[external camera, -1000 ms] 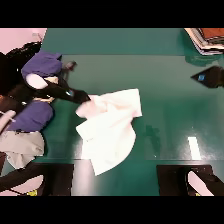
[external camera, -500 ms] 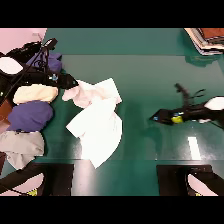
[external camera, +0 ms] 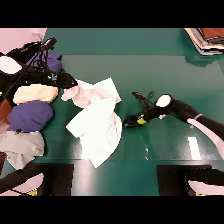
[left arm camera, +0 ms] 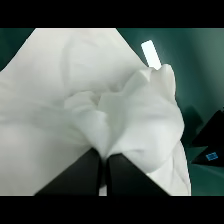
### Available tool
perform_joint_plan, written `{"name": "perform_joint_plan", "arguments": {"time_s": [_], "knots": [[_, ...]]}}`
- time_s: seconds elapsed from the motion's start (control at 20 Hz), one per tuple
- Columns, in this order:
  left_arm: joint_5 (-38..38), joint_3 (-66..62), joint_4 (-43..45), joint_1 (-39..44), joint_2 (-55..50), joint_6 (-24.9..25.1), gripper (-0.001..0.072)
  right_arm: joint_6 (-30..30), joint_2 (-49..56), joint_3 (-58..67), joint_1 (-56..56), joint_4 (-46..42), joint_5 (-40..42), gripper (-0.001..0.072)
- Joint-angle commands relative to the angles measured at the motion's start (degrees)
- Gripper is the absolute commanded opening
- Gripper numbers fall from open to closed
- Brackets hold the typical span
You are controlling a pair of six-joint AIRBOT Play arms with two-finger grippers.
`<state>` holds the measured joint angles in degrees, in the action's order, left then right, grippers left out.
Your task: Fold the shirts.
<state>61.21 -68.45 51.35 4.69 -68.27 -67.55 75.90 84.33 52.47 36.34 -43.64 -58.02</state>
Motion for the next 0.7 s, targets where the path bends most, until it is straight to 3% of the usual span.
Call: {"name": "perform_joint_plan", "arguments": {"time_s": [0.0, 0.1, 0.15, 0.45, 0.65], "knots": [[0.02, -0.07, 0.11, -0.02, 0.07, 0.04, 0.0027, 0.0, 6.05, 5.66, 4.15, -0.94, 0.94, 0.0289], [0.39, -0.07, 0.13, -0.02, 0.07, 0.04, 0.0027, -0.07, 7.32, 7.5, 4.59, -1.49, 1.09, 0.0071], [0.35, -0.07, 0.31, -0.02, 0.26, 0.04, 0.0026, -0.04, 7.37, 8.33, 4.26, -2.73, 1.05, 0.0011], [-1.62, -11.85, 5.46, -0.2, 6.71, 0.11, 0.0027, 7.58, -6.01, 16.44, -7.69, -18.93, -2.4, 0.0009], [-0.96, -25.05, 5.68, -0.2, 10.95, 0.52, 0.0027, 8.26, -18.1, 26.69, -18.53, -24.55, -3.15, 0.0009]]}}
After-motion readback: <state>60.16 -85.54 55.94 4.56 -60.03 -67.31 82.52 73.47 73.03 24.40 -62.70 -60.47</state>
